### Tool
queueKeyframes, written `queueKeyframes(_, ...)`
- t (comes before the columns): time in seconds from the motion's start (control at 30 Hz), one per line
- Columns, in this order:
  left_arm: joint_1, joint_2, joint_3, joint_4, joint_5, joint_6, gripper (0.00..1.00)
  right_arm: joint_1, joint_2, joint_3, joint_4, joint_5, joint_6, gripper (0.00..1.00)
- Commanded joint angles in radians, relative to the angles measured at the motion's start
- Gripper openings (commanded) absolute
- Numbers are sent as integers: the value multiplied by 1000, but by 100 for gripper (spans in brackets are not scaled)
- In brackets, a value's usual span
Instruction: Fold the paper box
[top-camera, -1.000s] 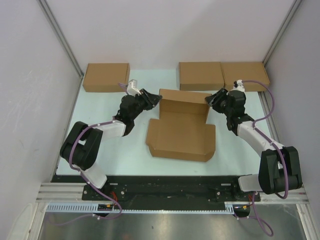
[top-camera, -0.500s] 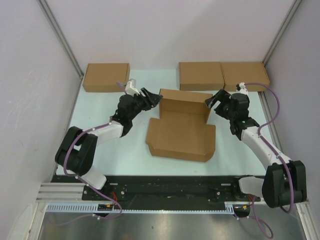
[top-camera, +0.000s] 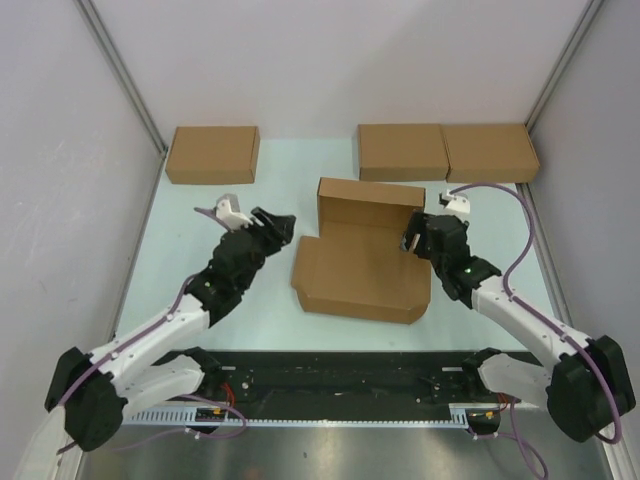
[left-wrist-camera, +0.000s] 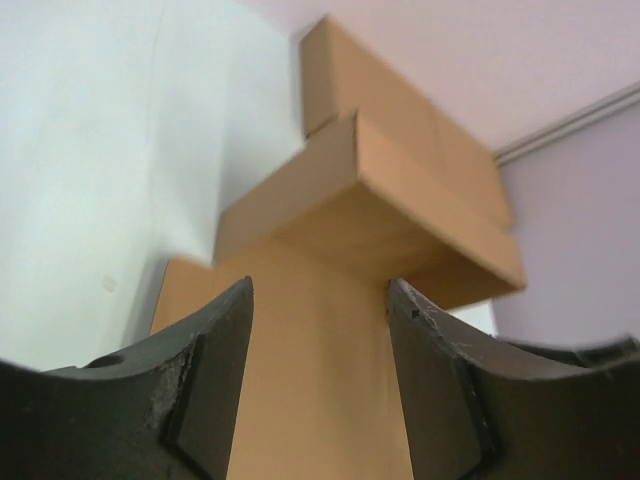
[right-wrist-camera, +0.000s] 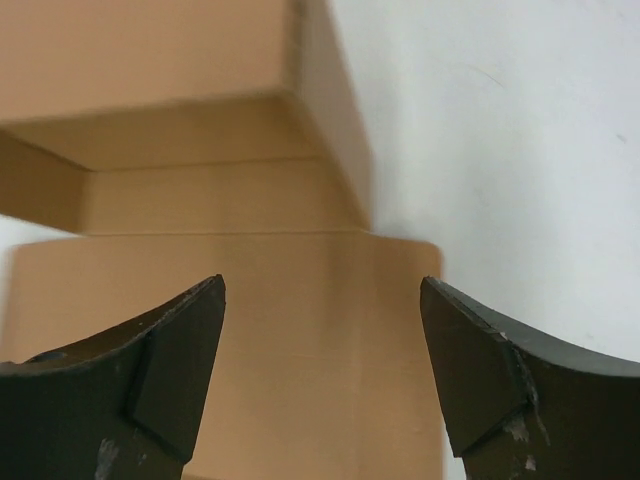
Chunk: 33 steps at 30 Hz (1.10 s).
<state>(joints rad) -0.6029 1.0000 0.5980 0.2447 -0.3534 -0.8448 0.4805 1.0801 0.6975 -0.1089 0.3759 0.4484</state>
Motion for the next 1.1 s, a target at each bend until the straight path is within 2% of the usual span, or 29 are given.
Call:
queueKeyframes(0.0, -138, -99, -61, -329, -260, -112, 61, -11, 67, -50, 129, 169, -36, 82)
queueKeyframes(0.13, -178, -239, -142, -370, -211, -138, 60, -37, 124, -49, 270, 147, -54, 79)
queueKeyframes(0.37, -195, -356, -213, -409, -199, -134, 60, -80, 231, -41, 348, 129, -10, 72)
queueKeyframes(0.47, -195, -359, -216, -413, -190, -116, 60, -91, 273, -33, 382, 107, 24, 62)
queueKeyframes(0.53, -195, -359, -216, -418, -187, -109, 60, -88, 300, -15, 380, 89, 48, 51)
queueKeyframes(0.67, -195, -356, -227, -398, -170, -105, 60, -83, 330, 33, 333, 66, 88, 29)
queueKeyframes(0.7, -193, -354, -227, -384, -164, -105, 61, -91, 334, 57, 298, 58, 105, 20)
queueKeyframes(0.83, -195, -344, -224, -369, -122, -106, 60, -105, 327, 112, 174, 14, 176, 7)
queueKeyframes(0.93, -193, -340, -221, -361, -107, -108, 60, -121, 311, 155, 112, -18, 217, 1)
queueKeyframes(0.97, -195, -342, -222, -352, -99, -108, 60, -128, 304, 166, 41, -40, 252, 0)
queueKeyframes(1.07, -195, -342, -218, -346, -81, -108, 60, -155, 293, 204, -63, -118, 315, 0)
